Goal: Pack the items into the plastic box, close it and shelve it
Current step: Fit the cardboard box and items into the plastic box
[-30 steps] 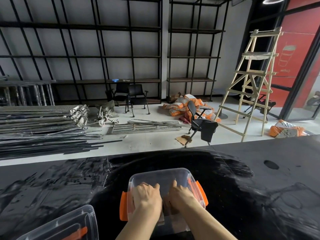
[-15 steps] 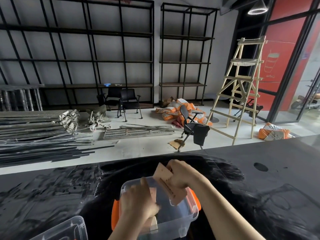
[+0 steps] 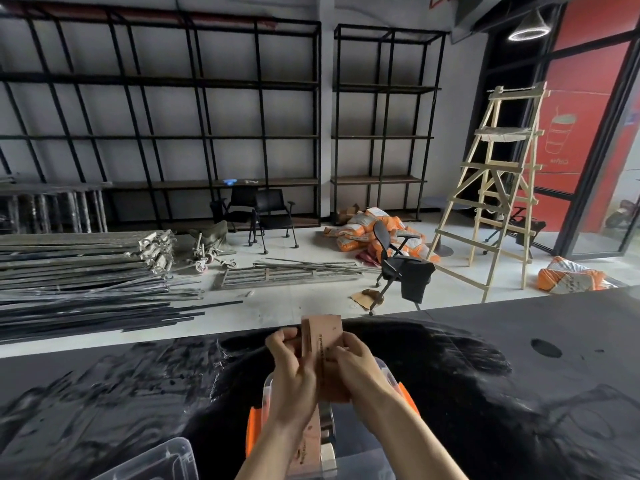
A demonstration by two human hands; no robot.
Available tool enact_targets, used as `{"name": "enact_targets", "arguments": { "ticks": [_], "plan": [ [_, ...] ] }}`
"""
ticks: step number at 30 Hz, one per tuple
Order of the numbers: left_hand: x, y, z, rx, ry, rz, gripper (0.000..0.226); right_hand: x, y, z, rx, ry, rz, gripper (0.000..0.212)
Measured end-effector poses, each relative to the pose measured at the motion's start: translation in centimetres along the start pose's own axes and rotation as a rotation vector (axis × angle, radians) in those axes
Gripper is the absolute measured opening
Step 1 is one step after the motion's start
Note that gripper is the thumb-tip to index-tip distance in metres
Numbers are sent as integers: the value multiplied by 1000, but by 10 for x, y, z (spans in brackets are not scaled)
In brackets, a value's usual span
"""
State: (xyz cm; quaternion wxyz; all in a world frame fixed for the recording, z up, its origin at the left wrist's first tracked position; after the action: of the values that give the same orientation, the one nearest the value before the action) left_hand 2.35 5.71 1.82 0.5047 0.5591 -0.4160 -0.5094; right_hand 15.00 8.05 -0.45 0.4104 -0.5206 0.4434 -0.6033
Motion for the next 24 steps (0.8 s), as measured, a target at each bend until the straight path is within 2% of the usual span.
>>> {"name": "enact_targets", "arguments": {
  "ticks": [2, 4, 5, 8, 10, 12, 14, 17, 19, 22, 24],
  "plan": [
    [4, 0, -4, -69, -15, -43, 31, 1, 2, 0, 0, -13, 17, 20],
    [5, 2, -6, -202, -66, -86, 19, 0, 5, 7, -13, 2, 38, 17],
    [5, 5, -7, -339, -94, -120, 11, 1, 7, 11, -15, 9, 46, 16],
    [0, 10, -2, -905, -79, -242, 17, 4, 11, 25, 124, 101, 92, 22],
    [2, 2, -5, -1182, -148, -216, 21, 5, 12, 33, 272, 186, 105, 27],
    [9, -15, -16, -1438, -312, -152, 26, 4, 13, 33, 348, 181, 88, 27],
    [11, -31, -21, -1595, -402, -66, 30, 3, 16, 31, 417, 157, 75, 26],
    [11, -52, -26, -1711, -493, 14, 42, 2, 23, 34, 440, 149, 61, 26],
    [11, -60, -25, -1675, -494, 54, 45, 2, 27, 36, 445, 135, 35, 27],
    [11, -58, -17, -1510, -347, 72, 54, -1, 30, 35, 479, 104, 26, 31],
    [9, -45, -15, -1487, -236, -16, 58, -3, 31, 31, 494, 88, 49, 35]
  ]
}}
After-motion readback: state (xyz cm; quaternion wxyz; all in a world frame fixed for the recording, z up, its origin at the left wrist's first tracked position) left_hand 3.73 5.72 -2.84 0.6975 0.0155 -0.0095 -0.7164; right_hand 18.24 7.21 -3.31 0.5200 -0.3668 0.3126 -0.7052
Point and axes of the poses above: each hand's wrist, its own x-axis away from the middle knuckle, its own z-axis out of the back of the hand, y = z × x, the point moved 7 cm from there along -x, towards the middle knuckle, and after that the axes turned 2 degrees about -z, right-handed, at the moved point
